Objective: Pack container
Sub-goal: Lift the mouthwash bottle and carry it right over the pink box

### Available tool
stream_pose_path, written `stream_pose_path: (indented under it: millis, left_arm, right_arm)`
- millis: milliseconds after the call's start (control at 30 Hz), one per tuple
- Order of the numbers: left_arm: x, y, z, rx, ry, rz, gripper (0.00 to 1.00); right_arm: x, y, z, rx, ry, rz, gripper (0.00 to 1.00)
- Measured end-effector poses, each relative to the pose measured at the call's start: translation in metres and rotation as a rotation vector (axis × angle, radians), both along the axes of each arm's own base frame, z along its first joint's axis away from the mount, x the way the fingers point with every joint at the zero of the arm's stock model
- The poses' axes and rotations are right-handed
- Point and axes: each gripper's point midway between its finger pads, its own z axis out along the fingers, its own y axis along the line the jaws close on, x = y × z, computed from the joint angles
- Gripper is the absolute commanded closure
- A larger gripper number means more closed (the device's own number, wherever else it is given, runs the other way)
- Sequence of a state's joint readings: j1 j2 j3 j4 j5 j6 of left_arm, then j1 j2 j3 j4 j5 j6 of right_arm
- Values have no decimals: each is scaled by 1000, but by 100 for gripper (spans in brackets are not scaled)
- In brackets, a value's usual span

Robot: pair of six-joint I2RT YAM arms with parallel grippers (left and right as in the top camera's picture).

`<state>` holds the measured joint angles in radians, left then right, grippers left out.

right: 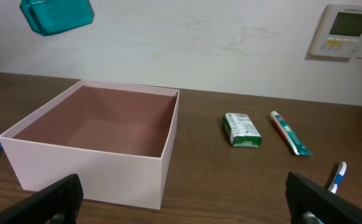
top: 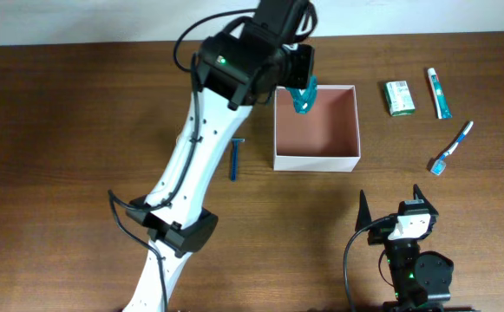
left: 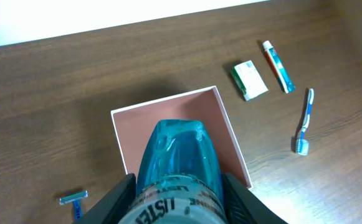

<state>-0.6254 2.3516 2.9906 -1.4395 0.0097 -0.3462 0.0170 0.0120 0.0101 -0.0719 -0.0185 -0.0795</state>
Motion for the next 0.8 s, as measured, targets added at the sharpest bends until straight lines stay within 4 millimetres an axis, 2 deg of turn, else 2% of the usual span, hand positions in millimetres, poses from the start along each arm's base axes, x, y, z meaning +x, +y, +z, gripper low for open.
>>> stream_pose_path:
  millis: [167,433,800]
  left_arm:
    - [6,-6,-17,25,15,19,63]
    - [20,-13,-86,119,123,31,62]
    - [23,-15,-106,142,155,31,62]
  right_arm:
    - [0,0,0,1,0,0,1]
    - [0,0,0,0,0,0,1]
    - [0,0,0,1,0,0,1]
